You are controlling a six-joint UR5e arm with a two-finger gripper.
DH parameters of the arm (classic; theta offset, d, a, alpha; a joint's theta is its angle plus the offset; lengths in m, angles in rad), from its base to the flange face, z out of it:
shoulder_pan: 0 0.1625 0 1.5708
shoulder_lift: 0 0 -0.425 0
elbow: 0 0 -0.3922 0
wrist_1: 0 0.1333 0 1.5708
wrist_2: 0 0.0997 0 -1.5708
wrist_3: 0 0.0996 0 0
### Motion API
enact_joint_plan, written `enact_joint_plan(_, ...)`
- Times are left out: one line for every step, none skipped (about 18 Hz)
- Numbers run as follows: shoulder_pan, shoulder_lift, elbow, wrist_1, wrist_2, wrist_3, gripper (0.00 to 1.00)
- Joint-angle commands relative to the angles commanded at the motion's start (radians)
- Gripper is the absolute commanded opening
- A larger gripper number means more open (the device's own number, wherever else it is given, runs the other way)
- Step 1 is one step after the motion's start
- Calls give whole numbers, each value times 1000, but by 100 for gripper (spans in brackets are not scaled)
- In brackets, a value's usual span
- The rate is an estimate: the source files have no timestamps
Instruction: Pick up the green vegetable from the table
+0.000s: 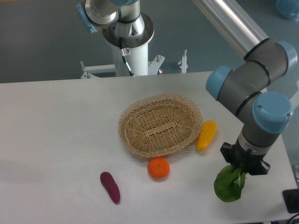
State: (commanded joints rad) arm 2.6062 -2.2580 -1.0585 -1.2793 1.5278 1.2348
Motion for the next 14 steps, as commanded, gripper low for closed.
enact_joint_plan(0,2,0,0,8,2,20)
enact_joint_plan(0,3,0,-3,18,2,21)
enact_joint_plan(0,5,-2,-5,26,8,21)
enact_joint_plan(0,8,-5,-9,32,23,21)
enact_joint_plan(0,12,-5,-21,35,29,22)
enact_joint_plan(0,20,-5,-44,38,31,22)
enact_joint_plan(0,26,-6,-66,38,34,22)
enact_joint_plan(0,26,-6,-71,38,44,22)
enact_joint_plan(0,23,-5,-68,40,55,22)
enact_joint_plan(0,21,-6,-68,40,55,22)
enact_joint_plan(0,21,-8,-66,40,55,22)
enact_joint_plan(0,21,-12,-66,40,55,22)
enact_joint_plan(0,21,-17,-64,41,52,22)
enact_joint_plan(-2,23,-18,-61,41,54,22)
